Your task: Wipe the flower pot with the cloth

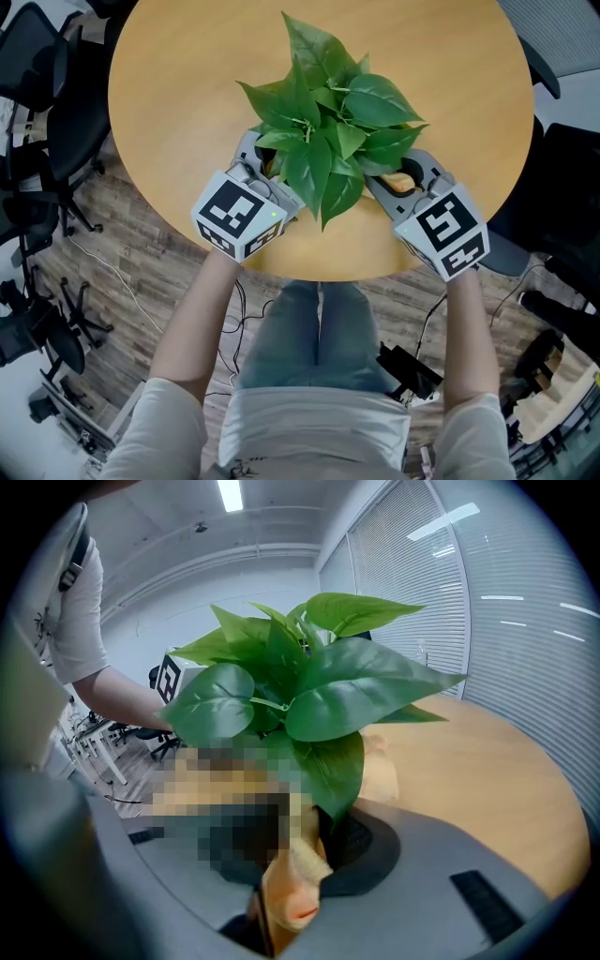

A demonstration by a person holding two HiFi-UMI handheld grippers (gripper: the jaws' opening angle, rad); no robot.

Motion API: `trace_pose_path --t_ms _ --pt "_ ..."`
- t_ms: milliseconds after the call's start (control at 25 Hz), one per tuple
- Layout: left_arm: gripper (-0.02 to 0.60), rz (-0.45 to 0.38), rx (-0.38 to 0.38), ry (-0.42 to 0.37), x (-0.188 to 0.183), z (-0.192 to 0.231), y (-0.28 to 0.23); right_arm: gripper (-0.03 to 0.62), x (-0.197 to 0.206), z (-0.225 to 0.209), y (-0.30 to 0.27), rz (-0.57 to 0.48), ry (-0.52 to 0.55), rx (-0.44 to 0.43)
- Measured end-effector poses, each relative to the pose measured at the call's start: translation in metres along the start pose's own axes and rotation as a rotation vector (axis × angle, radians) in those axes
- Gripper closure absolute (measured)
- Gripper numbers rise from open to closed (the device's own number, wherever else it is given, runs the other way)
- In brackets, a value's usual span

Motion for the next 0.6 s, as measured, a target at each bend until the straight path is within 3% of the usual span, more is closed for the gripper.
trace_pose_path --t_ms 600 --pt "0.133 -0.02 -0.178 0.048 -0.0019 -0.0036 -0.0025 0.51 0.0004 0.0078 0.0039 -0.003 -0.002 -0.008"
Point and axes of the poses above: the fingertips, and each gripper's own axes: y backward along the fingers, z to its left, x out of its underside, the point moved 1 cm from there along y, backward along the fingers, and after that the axes turned 13 degrees about x, right-handed, at the moved point
